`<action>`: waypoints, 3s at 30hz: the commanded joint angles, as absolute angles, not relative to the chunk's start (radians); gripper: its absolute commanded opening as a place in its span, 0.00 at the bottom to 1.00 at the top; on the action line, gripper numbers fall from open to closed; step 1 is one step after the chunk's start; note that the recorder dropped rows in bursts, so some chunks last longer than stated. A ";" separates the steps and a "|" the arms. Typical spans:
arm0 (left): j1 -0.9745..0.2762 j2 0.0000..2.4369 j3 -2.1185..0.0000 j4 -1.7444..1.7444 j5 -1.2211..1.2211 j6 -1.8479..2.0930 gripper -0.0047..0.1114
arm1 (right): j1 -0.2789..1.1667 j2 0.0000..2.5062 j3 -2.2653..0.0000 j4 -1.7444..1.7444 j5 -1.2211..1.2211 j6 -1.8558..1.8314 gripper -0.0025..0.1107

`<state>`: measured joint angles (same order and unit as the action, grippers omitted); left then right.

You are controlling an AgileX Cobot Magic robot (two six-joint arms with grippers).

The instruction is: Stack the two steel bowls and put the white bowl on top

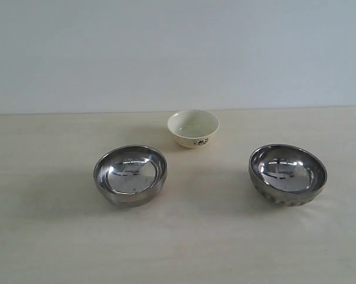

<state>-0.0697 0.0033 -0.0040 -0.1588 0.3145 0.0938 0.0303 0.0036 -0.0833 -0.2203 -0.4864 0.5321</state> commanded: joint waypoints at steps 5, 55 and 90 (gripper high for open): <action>-0.067 0.000 0.000 -0.160 0.315 0.097 0.32 | 0.032 0.095 -0.326 -0.623 -0.313 0.841 0.03; -0.067 0.000 0.000 -0.160 0.315 0.097 0.32 | 0.772 1.867 -1.099 -1.146 -0.019 1.440 0.77; -0.067 0.000 0.000 -0.160 0.315 0.097 0.32 | 0.767 2.025 -1.283 -1.107 0.075 1.482 0.02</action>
<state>-0.0697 0.0033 -0.0040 -0.1588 0.3145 0.0938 0.7677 2.0732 -1.2786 -1.1032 0.0441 1.5104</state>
